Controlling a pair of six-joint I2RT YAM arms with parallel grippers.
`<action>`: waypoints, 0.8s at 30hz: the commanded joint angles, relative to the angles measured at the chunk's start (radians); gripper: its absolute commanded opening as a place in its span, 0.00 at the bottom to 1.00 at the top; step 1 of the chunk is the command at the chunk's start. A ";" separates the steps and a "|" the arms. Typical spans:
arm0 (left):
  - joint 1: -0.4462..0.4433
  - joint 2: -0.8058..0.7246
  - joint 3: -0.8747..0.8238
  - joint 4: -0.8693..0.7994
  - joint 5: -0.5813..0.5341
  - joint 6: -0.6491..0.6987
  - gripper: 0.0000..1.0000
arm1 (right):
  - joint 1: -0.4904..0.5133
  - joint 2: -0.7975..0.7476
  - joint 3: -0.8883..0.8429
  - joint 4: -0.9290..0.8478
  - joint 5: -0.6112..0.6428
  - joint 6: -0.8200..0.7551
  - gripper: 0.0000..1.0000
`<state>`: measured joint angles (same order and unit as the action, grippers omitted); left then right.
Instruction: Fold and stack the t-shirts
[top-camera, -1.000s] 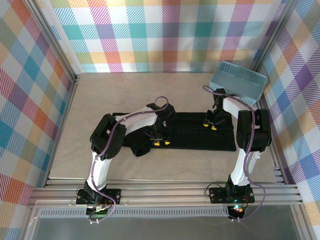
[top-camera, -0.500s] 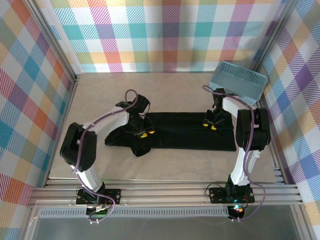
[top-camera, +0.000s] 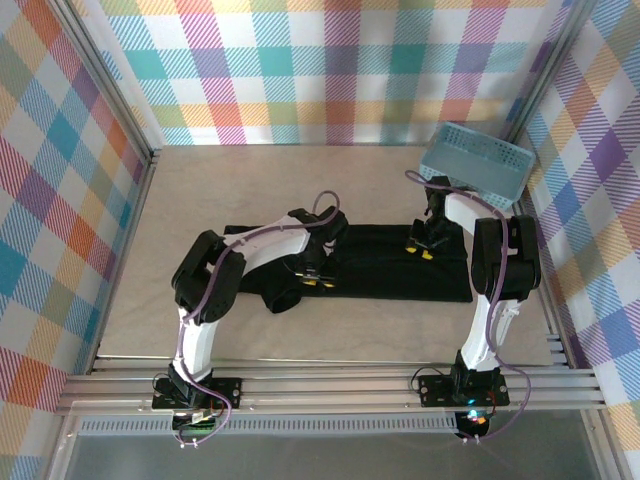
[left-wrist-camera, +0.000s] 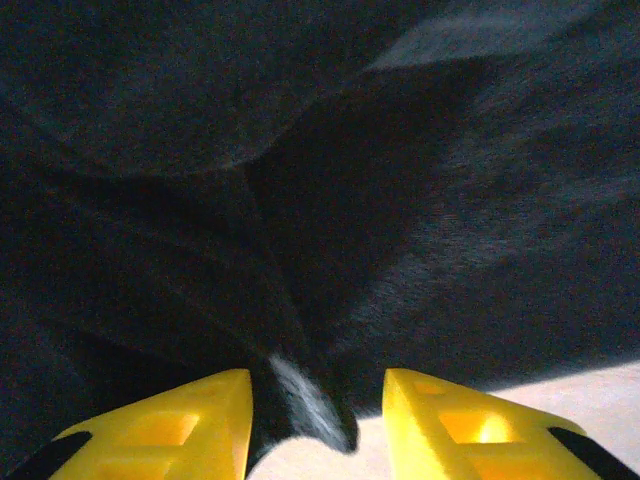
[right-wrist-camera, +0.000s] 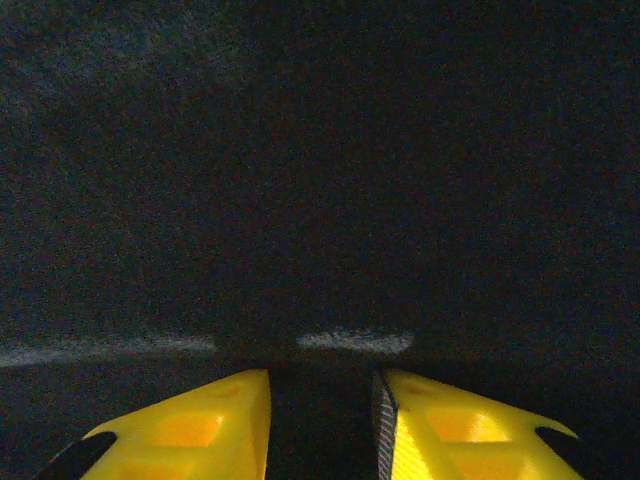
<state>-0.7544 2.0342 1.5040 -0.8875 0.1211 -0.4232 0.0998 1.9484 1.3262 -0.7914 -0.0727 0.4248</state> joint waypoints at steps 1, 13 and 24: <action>-0.019 0.029 0.044 -0.058 -0.046 0.031 0.32 | 0.005 0.012 0.020 -0.025 -0.010 -0.014 0.33; -0.023 0.028 0.125 -0.071 0.022 -0.113 0.00 | 0.005 0.014 0.024 -0.025 -0.011 -0.014 0.33; -0.019 0.014 0.082 -0.080 0.034 -0.205 0.54 | 0.005 0.020 0.025 -0.029 -0.018 -0.019 0.33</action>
<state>-0.7628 2.0857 1.6028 -0.9173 0.1795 -0.6029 0.0998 1.9499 1.3262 -0.7914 -0.0727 0.4248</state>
